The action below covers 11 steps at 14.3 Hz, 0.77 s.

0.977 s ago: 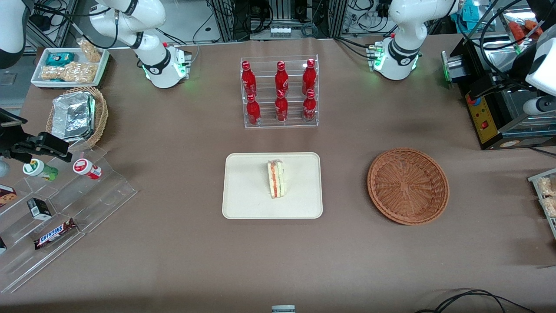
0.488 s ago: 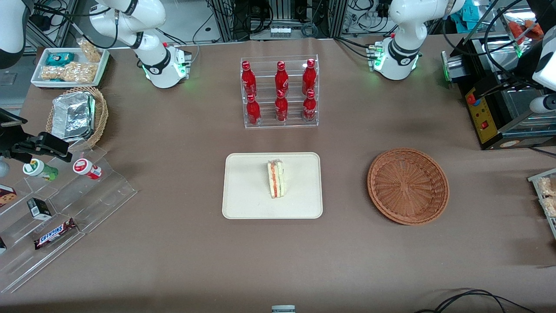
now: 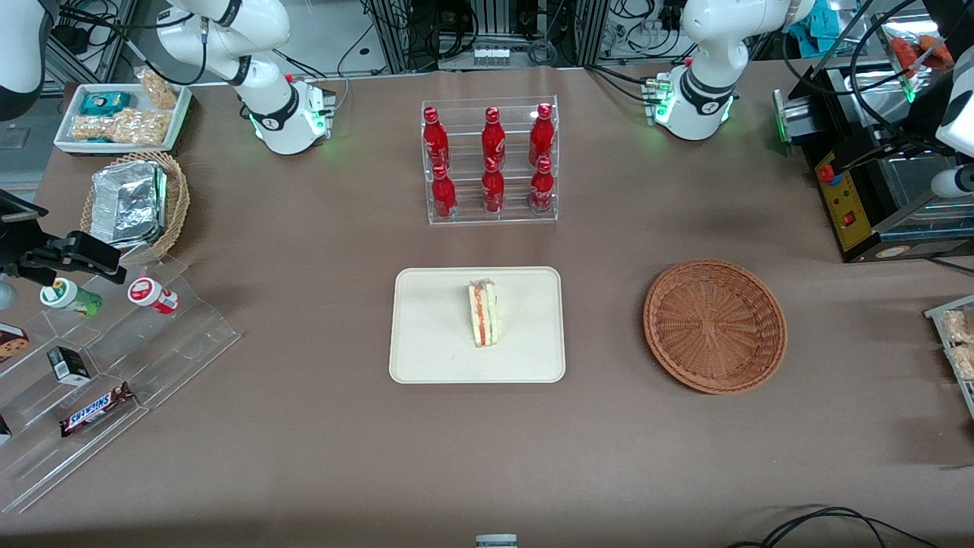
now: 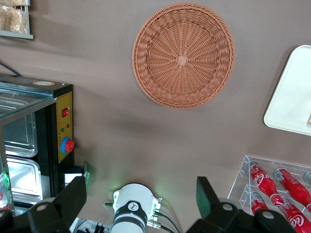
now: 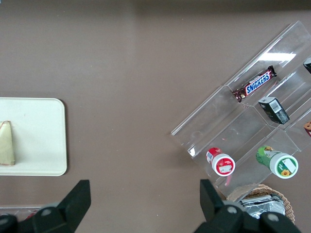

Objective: Place sandwich from basket to tray

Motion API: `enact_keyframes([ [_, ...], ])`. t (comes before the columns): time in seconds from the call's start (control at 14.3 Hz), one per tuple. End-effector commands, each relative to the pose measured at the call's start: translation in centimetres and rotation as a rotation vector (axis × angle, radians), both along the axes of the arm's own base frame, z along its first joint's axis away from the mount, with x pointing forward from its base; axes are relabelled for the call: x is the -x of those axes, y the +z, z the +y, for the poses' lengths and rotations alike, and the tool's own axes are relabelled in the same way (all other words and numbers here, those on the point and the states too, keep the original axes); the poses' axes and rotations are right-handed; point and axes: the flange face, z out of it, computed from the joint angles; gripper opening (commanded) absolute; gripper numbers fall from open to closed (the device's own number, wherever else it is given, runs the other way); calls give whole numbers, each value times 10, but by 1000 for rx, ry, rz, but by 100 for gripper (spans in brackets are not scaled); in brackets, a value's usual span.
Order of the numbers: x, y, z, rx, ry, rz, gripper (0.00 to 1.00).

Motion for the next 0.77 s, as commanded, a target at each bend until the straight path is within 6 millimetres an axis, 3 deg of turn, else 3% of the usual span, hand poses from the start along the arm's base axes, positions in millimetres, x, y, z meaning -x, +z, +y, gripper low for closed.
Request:
enact_keyframes([
  [0.0,3,9,-5,-14,-8,-15,100],
  [0.28,4,9,-6,-13,-10,-17,100],
  [0.42,6,12,-22,-22,-42,-22,100],
  [0.7,5,11,-11,-15,-20,-20,100],
])
